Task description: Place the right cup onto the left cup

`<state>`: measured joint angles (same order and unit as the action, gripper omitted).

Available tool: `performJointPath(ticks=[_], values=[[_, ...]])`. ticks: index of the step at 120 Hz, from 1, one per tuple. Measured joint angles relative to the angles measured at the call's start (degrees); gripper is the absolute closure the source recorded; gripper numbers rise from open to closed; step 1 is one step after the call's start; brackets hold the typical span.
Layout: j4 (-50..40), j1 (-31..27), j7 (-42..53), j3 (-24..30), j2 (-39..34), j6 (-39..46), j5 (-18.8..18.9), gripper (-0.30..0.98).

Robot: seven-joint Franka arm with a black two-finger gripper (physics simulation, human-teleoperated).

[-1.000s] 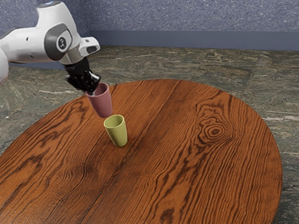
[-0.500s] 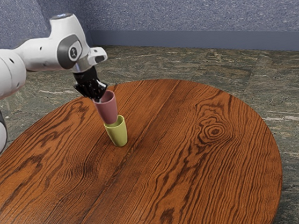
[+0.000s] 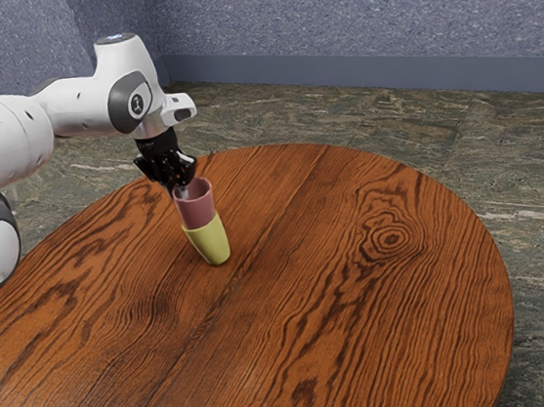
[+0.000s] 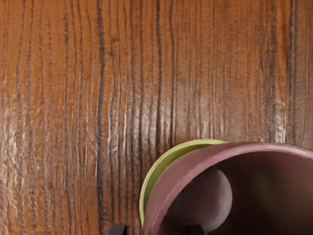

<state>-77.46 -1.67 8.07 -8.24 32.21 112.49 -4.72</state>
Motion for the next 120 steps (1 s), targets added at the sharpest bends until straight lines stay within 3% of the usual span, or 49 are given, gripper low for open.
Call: performJointPath(ticks=[21, 42, 90, 120], values=[[-0.08, 0.0, 0.17, 0.05, -0.18, 0.47, -1.33, 0.29], [-0.81, 0.0, 0.31, 0.07, -3.53, 0.31, -1.81, 0.13], [-13.87, 0.26, 0.49, 3.39, -16.53, -3.66, -1.75, 0.02], [-15.07, 3.31, 1.05, 4.27, -22.04, -7.3, 0.05, 0.01]])
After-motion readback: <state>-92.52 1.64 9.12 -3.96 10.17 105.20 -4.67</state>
